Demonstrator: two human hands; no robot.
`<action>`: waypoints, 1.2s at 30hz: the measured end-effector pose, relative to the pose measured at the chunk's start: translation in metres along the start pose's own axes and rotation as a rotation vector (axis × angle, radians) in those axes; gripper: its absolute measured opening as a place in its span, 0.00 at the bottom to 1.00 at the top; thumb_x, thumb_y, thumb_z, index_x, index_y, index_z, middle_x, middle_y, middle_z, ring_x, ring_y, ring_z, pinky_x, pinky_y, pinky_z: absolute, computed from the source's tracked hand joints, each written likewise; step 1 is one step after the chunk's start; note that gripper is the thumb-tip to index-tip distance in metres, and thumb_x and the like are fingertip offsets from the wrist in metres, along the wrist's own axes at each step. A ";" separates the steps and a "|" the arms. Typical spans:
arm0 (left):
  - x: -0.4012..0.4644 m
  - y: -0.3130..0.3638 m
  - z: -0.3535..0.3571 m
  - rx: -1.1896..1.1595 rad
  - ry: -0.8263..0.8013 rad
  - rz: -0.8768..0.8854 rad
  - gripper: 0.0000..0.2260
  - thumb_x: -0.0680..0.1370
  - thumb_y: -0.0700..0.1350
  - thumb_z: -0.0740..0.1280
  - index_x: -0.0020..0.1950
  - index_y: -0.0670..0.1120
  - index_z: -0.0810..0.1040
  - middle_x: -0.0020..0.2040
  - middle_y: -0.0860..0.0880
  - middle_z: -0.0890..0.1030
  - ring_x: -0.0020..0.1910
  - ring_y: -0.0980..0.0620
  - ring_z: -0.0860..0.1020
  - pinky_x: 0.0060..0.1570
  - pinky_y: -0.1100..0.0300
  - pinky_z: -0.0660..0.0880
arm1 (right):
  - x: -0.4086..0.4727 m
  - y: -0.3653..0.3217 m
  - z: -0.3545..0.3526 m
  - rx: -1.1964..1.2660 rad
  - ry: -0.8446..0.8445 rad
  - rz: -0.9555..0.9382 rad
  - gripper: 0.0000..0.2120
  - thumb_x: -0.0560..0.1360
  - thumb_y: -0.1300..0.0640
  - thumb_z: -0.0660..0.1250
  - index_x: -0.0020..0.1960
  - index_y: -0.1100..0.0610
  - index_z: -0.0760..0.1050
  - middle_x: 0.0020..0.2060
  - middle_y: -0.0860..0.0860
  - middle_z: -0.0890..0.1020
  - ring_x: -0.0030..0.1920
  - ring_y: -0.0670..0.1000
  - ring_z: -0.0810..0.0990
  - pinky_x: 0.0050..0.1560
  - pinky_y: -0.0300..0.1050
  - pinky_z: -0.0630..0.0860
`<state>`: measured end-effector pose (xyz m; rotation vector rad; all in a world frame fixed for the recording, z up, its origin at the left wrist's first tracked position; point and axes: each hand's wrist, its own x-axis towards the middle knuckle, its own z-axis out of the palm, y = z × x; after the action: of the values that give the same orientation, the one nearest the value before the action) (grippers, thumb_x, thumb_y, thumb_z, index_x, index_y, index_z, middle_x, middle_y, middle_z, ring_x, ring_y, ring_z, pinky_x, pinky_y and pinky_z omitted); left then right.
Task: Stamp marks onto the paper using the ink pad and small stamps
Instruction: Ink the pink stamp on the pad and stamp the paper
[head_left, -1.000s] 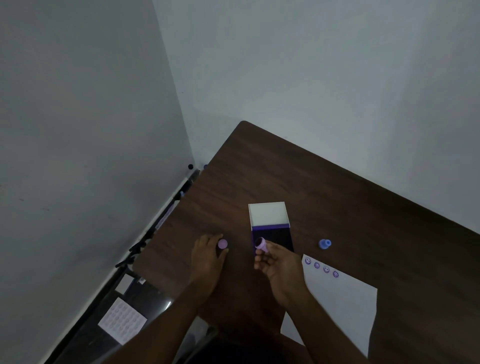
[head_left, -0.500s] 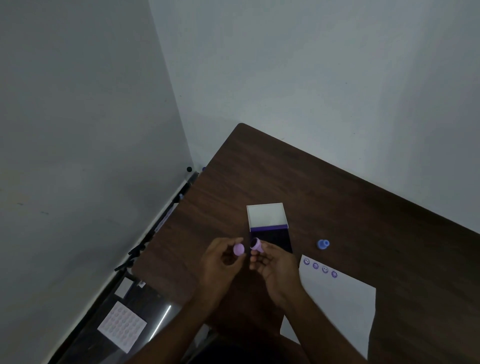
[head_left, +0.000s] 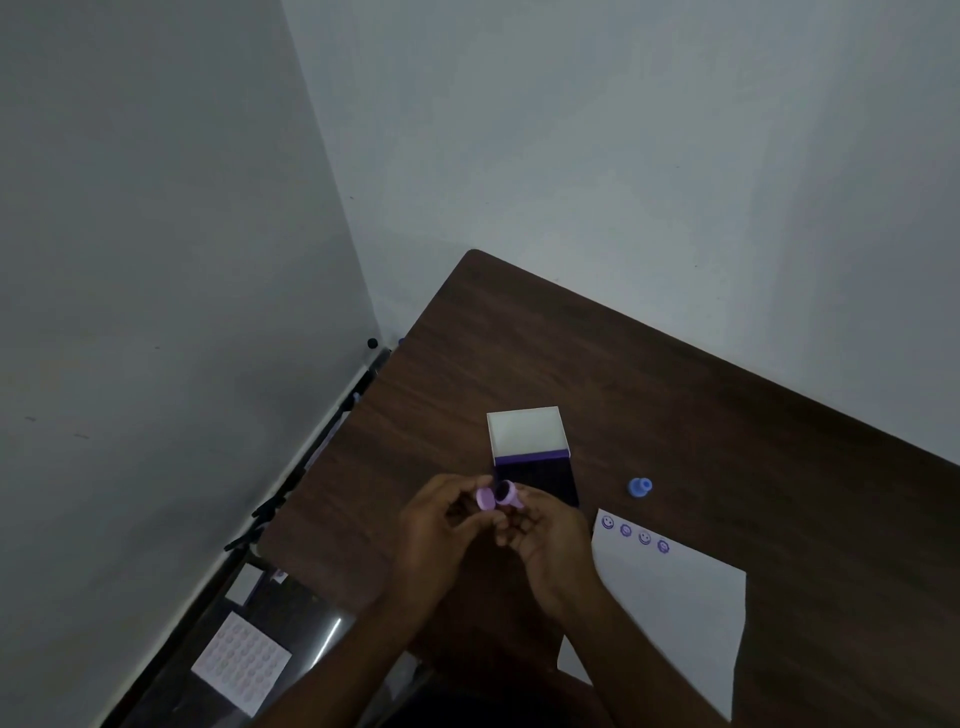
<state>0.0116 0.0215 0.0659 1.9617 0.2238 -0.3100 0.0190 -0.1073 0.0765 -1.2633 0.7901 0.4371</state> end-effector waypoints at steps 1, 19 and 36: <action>0.000 -0.002 0.002 -0.028 0.002 0.001 0.11 0.73 0.40 0.71 0.47 0.56 0.76 0.45 0.62 0.73 0.43 0.67 0.72 0.46 0.75 0.67 | -0.002 -0.002 -0.001 0.032 -0.012 0.004 0.10 0.67 0.60 0.72 0.47 0.60 0.78 0.50 0.63 0.82 0.48 0.60 0.80 0.51 0.54 0.78; 0.016 -0.017 0.000 -0.128 -0.075 -0.064 0.14 0.67 0.57 0.74 0.50 0.57 0.79 0.49 0.58 0.80 0.52 0.54 0.79 0.51 0.73 0.72 | 0.001 0.004 0.000 0.140 -0.004 0.032 0.09 0.72 0.62 0.69 0.52 0.64 0.80 0.47 0.62 0.83 0.41 0.55 0.82 0.36 0.44 0.78; 0.027 -0.003 -0.008 -0.095 -0.160 0.014 0.08 0.65 0.46 0.78 0.41 0.53 0.82 0.41 0.52 0.85 0.42 0.57 0.82 0.47 0.60 0.79 | 0.018 0.003 -0.010 -0.207 -0.037 0.090 0.10 0.71 0.51 0.71 0.45 0.58 0.80 0.37 0.54 0.82 0.35 0.49 0.78 0.35 0.39 0.73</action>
<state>0.0375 0.0302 0.0580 1.8335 0.1190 -0.4377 0.0260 -0.1185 0.0605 -1.4111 0.7874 0.6266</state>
